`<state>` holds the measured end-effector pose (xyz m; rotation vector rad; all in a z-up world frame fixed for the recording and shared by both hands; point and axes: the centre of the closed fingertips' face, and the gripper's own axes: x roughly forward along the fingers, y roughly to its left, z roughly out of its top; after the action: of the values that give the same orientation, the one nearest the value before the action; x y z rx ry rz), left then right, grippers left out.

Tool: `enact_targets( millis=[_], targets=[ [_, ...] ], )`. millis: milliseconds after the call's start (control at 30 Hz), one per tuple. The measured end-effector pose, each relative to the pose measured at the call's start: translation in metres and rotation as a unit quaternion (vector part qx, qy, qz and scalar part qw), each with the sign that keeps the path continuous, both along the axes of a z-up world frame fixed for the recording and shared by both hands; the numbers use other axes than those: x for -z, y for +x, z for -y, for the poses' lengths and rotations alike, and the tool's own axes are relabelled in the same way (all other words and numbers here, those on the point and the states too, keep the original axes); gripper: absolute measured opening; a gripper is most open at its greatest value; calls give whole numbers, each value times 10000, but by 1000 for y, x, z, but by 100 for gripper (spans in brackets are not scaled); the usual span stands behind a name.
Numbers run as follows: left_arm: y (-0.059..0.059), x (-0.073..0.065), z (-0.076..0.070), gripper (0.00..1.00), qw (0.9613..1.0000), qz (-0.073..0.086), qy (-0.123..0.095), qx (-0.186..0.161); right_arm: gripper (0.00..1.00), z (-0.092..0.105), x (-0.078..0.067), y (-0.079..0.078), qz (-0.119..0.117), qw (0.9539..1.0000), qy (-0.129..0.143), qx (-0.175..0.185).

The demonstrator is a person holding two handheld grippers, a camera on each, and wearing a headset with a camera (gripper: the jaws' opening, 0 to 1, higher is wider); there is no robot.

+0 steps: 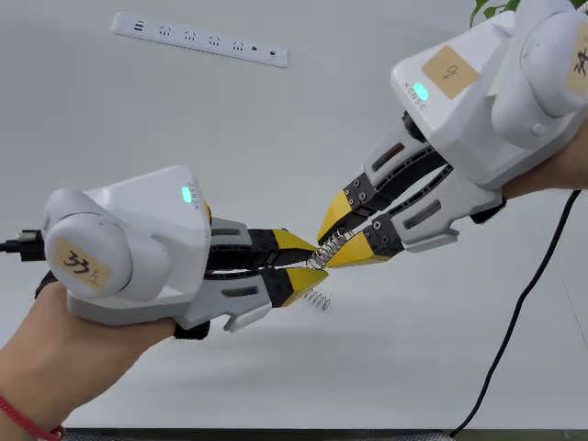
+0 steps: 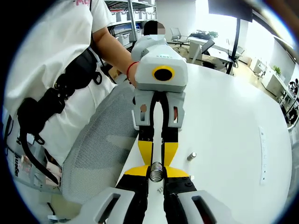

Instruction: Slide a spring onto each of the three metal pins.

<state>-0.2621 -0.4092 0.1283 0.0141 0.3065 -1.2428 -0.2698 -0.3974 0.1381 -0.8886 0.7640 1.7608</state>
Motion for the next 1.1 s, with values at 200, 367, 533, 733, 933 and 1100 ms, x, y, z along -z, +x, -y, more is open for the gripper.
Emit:
enact_targets(
  millis=[200,367,533,733,933,1100],
  targets=[
    [-1,1,-1,6,10000,-6,0,-4,7,-1,1,-2,0,10000,-71,-22],
    [-1,2,-1,6,10000,-14,14,-6,7,-2,2,-2,14,9999,-113,-17],
    [-2,3,-2,7,10000,-38,18,14,7,-4,3,-3,11,9999,-105,36],
    [-4,4,-3,7,10000,-43,23,50,7,-5,3,-5,-19,9999,-89,87],
    [-4,3,-4,8,10000,-35,17,57,7,-5,2,-4,-16,9998,-47,175],
    [-5,5,-8,11,10000,-35,64,53,7,-6,-2,-1,13,9996,33,284]
  ],
)
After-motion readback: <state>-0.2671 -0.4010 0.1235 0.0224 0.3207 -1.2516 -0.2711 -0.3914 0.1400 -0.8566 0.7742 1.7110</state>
